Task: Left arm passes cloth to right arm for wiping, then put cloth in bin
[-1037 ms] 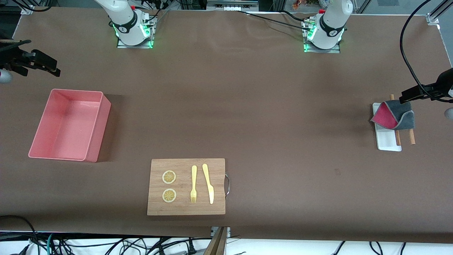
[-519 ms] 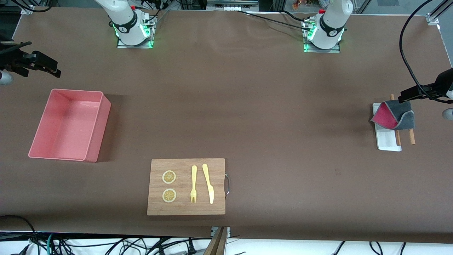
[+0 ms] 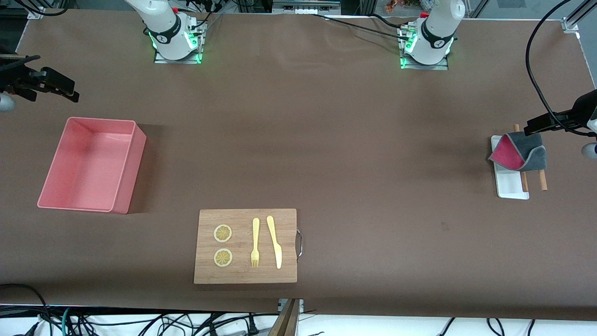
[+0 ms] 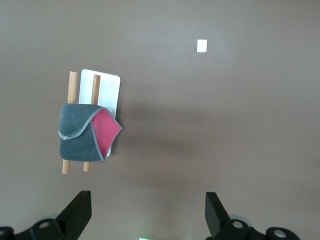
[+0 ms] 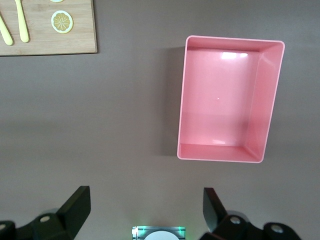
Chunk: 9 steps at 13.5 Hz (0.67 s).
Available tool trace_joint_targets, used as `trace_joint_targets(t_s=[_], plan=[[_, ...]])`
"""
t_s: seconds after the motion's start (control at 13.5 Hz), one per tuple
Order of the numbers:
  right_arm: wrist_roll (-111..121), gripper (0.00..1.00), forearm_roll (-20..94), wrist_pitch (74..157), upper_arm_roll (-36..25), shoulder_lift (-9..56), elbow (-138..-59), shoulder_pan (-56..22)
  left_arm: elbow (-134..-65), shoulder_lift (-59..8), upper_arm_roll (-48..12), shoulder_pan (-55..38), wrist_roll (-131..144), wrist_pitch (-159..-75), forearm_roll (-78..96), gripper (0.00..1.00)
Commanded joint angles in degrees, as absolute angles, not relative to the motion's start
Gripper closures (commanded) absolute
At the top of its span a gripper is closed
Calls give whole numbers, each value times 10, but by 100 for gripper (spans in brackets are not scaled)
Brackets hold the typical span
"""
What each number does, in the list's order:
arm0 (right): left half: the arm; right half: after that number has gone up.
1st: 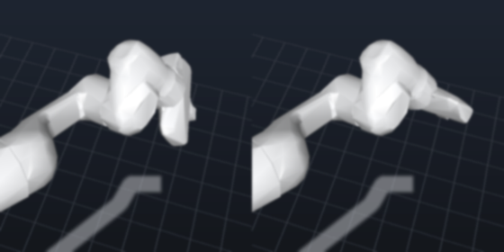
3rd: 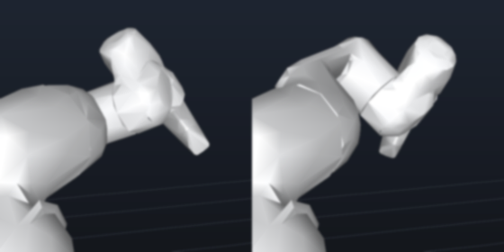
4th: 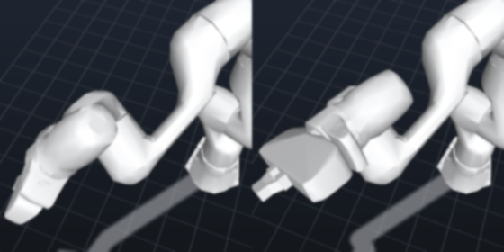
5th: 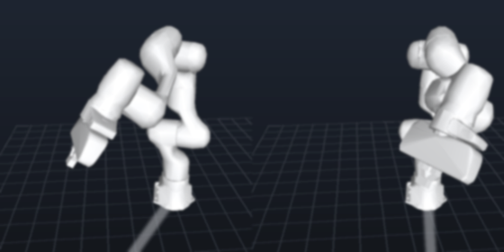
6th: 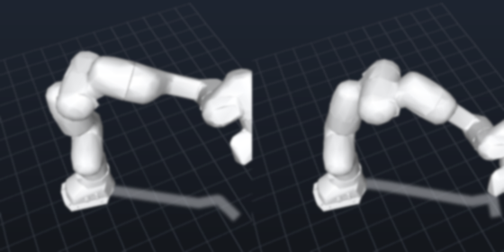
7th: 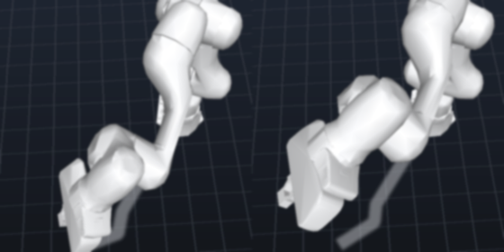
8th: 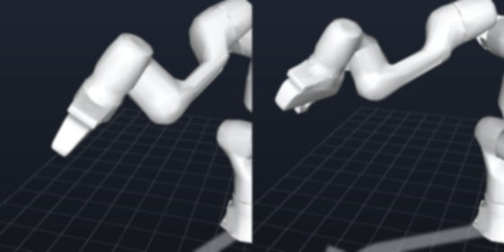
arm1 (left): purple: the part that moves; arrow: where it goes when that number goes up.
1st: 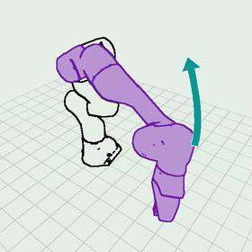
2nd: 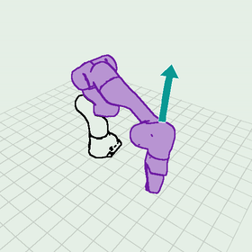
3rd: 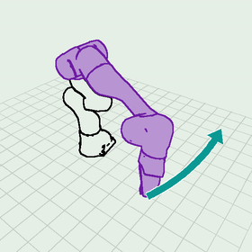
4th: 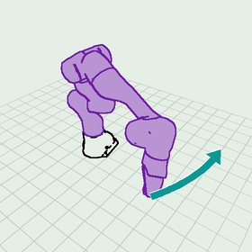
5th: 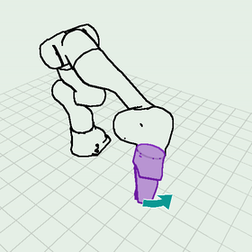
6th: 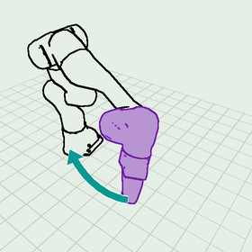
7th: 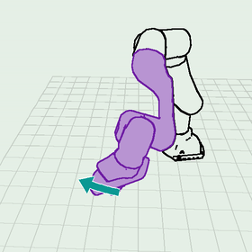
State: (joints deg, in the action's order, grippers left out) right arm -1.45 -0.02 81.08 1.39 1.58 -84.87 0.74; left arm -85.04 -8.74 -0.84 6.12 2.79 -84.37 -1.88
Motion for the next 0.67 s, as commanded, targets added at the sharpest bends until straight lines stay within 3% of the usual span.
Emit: trace_joint_targets(t_s=[0.0,0.59], plan=[[-11,1,-7,810,17,13,-848,12,-851,-85,-10,62,18,-840,-28,0],[-11,1,-7,811,16,13,-848,14,-851,-97,-10,62,18,-838,-31,0]])
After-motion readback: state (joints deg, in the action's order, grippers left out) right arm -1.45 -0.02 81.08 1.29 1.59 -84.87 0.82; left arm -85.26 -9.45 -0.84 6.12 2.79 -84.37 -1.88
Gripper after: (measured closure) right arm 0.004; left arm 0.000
